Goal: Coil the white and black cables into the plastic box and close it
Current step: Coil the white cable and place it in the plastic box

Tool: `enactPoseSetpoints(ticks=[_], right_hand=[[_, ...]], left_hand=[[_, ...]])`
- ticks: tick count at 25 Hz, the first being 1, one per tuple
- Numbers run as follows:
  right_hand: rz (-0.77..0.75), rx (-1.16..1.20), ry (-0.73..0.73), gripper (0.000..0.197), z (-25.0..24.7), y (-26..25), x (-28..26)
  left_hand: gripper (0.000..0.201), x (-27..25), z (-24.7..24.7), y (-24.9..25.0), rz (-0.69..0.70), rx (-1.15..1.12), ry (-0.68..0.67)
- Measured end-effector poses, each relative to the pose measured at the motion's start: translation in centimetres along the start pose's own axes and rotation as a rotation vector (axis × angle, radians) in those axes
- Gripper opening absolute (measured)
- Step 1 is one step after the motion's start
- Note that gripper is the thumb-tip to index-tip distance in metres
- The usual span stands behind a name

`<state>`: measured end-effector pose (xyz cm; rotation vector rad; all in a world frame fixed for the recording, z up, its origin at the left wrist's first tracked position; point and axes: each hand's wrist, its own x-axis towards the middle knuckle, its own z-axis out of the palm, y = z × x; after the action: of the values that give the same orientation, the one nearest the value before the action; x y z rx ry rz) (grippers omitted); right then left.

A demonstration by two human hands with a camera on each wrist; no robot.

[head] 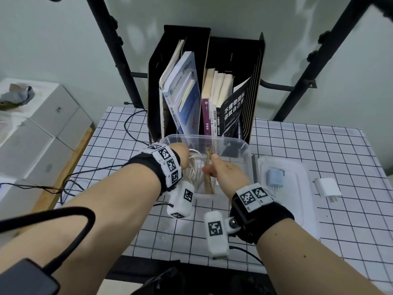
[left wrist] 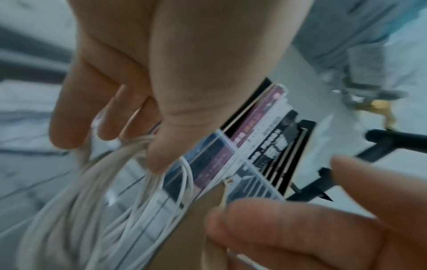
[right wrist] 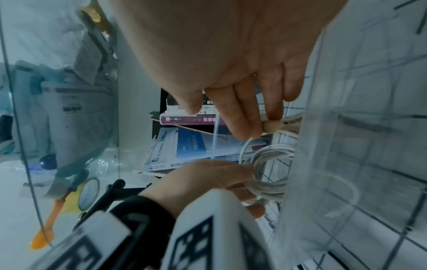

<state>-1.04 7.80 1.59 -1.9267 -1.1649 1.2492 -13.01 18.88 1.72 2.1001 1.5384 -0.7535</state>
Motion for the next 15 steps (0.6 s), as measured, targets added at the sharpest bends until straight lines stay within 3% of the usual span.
enactPoseSetpoints(ticks=[3,5,13,15], right_hand=[[0.012,0.021,0.017,0.058,0.0,0.2,0.1],[0.008,0.025,0.023,0.057,0.1,0.2,0.2],[-0.004,-0.005,0.037,0.058,0.2,0.1,0.2],[-0.01,0.008,0.04,0.058,0.1,0.2,0.3]], left_hand=[[0.027,-0.4,-1.1,-0.1,0.044,0.064,0.115],[0.034,-0.6,-1.5,-0.2,0.041,0.081,0.167],[0.03,0.3,-0.5,-0.1,0.07,0.248,0.135],[0.034,0.7,-0.8,-0.1,0.08,0.334,0.035]])
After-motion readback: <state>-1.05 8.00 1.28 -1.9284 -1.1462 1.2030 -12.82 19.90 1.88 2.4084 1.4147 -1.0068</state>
